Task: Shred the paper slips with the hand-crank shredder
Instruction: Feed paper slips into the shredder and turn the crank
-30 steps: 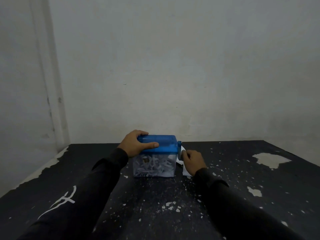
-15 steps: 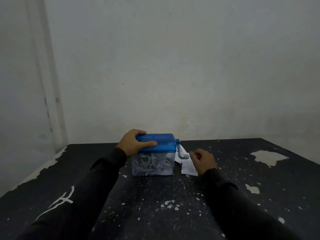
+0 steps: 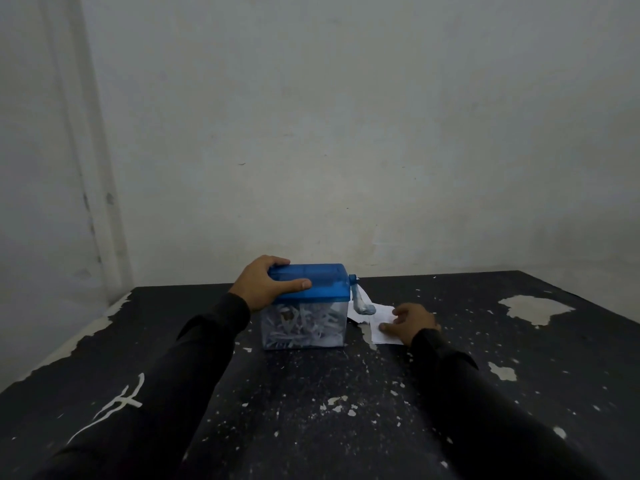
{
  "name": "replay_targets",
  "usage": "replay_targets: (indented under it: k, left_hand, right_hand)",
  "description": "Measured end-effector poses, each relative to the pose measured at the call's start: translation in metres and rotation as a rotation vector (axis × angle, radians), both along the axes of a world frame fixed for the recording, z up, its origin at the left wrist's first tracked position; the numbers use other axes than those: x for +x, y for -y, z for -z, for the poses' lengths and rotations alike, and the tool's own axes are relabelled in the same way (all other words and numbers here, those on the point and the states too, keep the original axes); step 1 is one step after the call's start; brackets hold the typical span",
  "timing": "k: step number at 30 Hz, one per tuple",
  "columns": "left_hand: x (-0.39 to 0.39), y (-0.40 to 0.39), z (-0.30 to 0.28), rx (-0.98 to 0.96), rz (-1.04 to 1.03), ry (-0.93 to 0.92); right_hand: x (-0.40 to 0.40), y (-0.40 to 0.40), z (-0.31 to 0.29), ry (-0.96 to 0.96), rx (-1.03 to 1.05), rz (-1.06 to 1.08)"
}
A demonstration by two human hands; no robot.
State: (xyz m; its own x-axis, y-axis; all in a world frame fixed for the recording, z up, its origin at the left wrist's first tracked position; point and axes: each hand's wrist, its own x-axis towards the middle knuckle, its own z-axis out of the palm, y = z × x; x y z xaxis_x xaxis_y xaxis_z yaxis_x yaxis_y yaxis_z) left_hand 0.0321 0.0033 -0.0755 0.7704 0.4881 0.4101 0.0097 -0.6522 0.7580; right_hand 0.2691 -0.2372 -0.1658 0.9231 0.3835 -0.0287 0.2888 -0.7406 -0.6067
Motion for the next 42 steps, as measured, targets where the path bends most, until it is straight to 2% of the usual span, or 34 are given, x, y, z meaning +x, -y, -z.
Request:
replay_targets:
  k: [4, 7, 9, 21, 23, 27, 28, 30, 33, 40, 42]
  left_hand:
    - [-0.001, 0.001, 0.001, -0.003, 0.004, 0.014]
    - [-0.001, 0.000, 0.002, -0.011, -0.001, 0.014]
    - [0.000, -0.001, 0.002, -0.018, -0.002, 0.015]
    - [-0.001, 0.000, 0.002, -0.012, 0.001, 0.030]
    - [-0.001, 0.000, 0.002, -0.010, 0.005, 0.029]
    - [-0.001, 0.000, 0.002, -0.017, 0.005, 0.037]
    - [-0.001, -0.001, 0.002, -0.015, 0.004, 0.034]
    - [-0.001, -0.001, 0.002, -0.002, 0.004, 0.024]
    - [-0.001, -0.001, 0.003, -0.002, 0.004, 0.029]
    - [0.000, -0.002, 0.003, 0.006, -0.005, 0.015]
    - [0.000, -0.003, 0.003, -0.003, -0.004, 0.010]
  right_hand:
    - [-0.009, 0.005, -0.004, 0.067, 0.037, 0.000]
    - [-0.021, 0.008, -0.010, 0.202, -0.266, -0.047]
    - [-0.025, 0.007, -0.012, 0.204, -0.345, -0.095]
    - [-0.016, 0.005, -0.009, 0.069, 0.054, -0.064]
    - [-0.008, 0.008, -0.010, 0.045, 0.025, -0.081]
    - [0.001, 0.010, -0.010, 0.051, -0.196, -0.198]
    - [-0.004, 0.011, -0.012, 0.064, -0.184, -0.234]
    - [-0.012, 0.013, -0.015, 0.067, -0.028, -0.267]
    - [-0.016, 0.012, -0.018, 0.048, 0.198, -0.218]
    - [-0.017, 0.016, -0.021, 0.019, 0.405, -0.045]
    - [-0.017, 0.017, -0.021, 0.040, 0.387, -0.027]
